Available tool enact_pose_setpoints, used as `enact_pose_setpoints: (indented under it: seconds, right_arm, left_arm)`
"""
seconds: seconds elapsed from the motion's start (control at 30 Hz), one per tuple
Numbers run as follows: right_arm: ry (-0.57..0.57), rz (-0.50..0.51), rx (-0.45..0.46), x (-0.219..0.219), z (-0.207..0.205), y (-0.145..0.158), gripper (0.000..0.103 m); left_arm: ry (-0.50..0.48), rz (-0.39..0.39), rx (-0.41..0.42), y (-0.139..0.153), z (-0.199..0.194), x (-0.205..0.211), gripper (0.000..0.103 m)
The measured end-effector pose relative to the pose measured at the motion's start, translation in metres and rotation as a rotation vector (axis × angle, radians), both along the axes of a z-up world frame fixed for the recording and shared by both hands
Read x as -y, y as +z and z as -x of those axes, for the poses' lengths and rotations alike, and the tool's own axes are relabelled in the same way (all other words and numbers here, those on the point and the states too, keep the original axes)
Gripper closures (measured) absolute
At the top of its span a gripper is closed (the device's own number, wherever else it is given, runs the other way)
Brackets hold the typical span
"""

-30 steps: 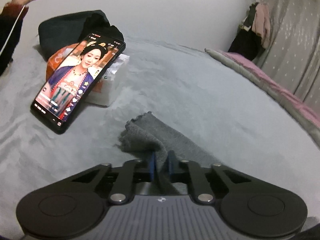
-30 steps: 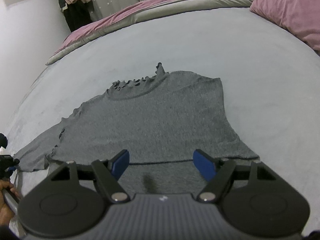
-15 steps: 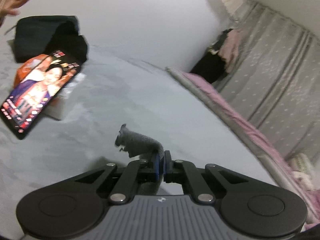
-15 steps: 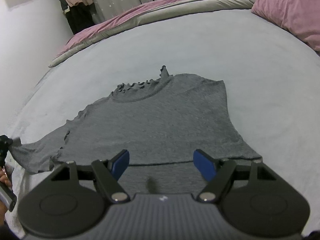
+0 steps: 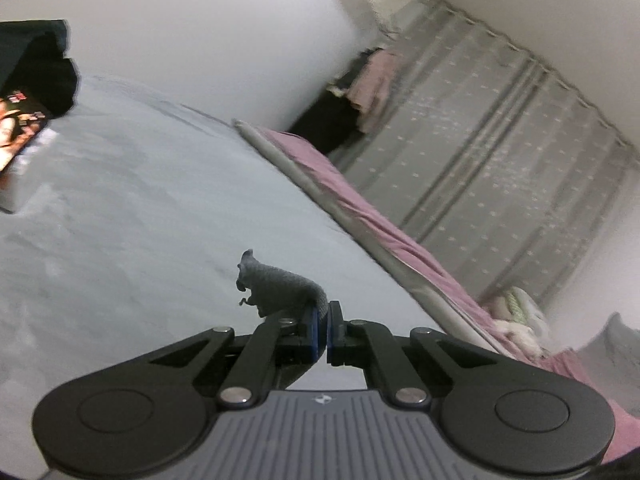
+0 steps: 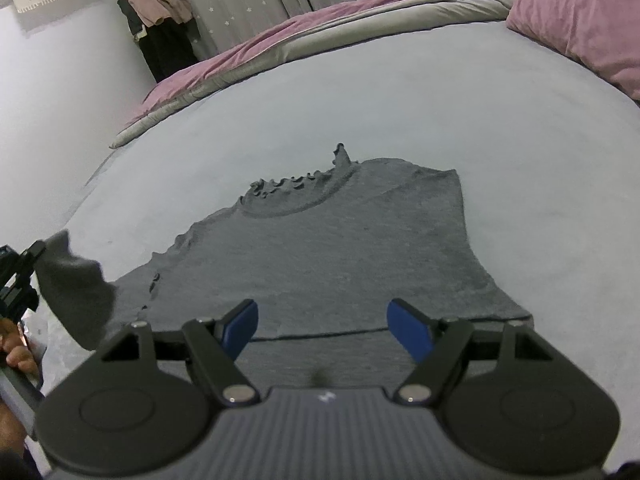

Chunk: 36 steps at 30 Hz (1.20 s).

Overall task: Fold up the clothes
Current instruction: 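Lift the cuff with the left gripper, lay it across the body, open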

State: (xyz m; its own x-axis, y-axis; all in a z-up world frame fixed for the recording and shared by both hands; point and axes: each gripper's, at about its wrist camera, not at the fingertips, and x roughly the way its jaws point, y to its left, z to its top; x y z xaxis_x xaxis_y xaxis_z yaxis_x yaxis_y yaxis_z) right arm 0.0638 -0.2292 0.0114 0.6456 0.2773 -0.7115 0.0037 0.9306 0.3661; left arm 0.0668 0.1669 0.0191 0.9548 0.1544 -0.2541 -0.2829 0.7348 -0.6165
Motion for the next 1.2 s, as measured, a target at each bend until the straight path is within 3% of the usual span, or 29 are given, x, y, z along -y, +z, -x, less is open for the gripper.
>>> enact_pose_setpoints:
  seconds: [0.33,0.6,0.83,1.2]
  right_arm:
    - [0.016,-0.038,0.004,-0.006,0.000,0.002,0.028]
    - [0.011,-0.069,-0.004,-0.004,-0.001,0.001,0.028]
    - [0.016,-0.084,-0.013,-0.008,-0.002,-0.002,0.028]
    - [0.025,-0.096,-0.029,-0.012,-0.004,-0.007,0.027]
  left_arm:
    - [-0.191,-0.038,0.037,0.009,-0.006,0.048,0.101]
    - [-0.403,-0.094,0.008,0.008,-0.014,0.081,0.101]
    - [-0.580,-0.130,-0.093,-0.006,-0.019,0.111,0.101]
    - [-0.764,-0.103,-0.279,-0.040,-0.023,0.138,0.101]
